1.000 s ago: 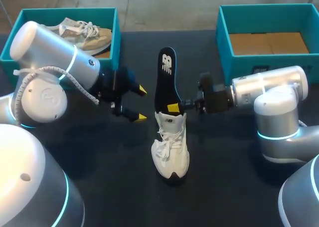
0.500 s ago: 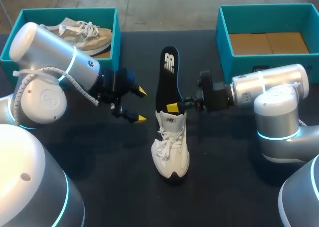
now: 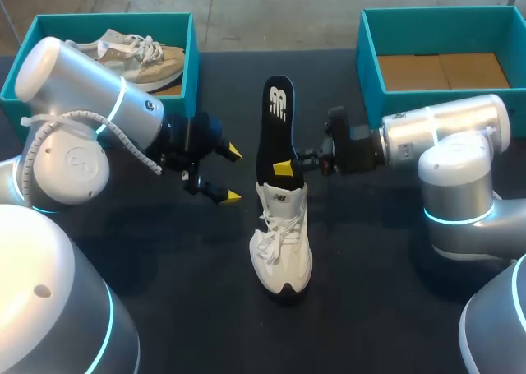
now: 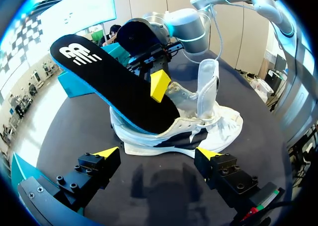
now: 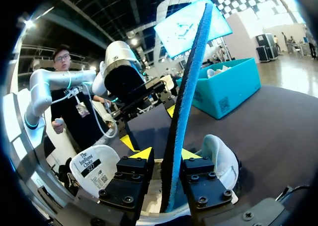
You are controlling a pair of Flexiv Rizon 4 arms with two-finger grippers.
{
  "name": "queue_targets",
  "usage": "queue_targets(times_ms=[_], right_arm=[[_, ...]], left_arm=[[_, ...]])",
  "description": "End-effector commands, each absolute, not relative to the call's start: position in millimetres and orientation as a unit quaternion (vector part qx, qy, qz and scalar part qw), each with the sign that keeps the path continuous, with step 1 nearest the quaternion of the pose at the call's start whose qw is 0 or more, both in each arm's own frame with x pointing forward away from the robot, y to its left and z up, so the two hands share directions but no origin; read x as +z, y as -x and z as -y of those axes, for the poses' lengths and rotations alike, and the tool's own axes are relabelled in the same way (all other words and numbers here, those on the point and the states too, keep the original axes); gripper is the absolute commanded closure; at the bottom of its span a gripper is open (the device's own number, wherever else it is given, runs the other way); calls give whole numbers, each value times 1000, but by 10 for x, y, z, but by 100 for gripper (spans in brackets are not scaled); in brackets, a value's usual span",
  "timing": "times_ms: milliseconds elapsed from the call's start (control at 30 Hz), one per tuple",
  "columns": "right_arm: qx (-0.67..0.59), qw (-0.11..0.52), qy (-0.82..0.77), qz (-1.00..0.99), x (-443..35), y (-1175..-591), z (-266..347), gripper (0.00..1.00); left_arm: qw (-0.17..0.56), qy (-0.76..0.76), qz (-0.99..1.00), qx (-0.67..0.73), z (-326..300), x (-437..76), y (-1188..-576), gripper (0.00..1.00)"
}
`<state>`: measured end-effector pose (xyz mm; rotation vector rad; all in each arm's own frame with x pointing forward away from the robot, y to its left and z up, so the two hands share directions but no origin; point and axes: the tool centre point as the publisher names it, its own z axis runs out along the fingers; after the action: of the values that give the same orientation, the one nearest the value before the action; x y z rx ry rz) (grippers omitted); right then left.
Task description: Take the shoe out of the shoebox, open the shoe tongue, remove and reinsert the insole, then place the shoe into the shoebox
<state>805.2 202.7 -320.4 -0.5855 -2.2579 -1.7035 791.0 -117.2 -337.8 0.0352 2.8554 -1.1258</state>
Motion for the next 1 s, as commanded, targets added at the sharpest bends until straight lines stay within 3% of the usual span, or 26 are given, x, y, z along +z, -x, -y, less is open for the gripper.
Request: queue_targets(times_ms=[33,133,167,200,1000], right_arm=[[-580,141,192,779,-3196,-8145,-2057,76],[-581,154,185,778,-3220,-8184,-2071,83],[-588,160,181,772,-3235,-8195,-2072,98],[-589,165,180,771,-3247,-8201,-2070,100],[-545,218,226,778,-3545,-7802,-2079,100]], left_arm=[[37,-11,-929,-368,1168,-3387,-7891,0],[35,-11,-929,-368,1169,-3391,-7879,0],[35,-11,-929,-368,1168,-3391,-7876,0],[35,-11,-929,-367,1168,-3391,-7876,0],[40,-17,-932,-360,1148,-3366,-7928,0]])
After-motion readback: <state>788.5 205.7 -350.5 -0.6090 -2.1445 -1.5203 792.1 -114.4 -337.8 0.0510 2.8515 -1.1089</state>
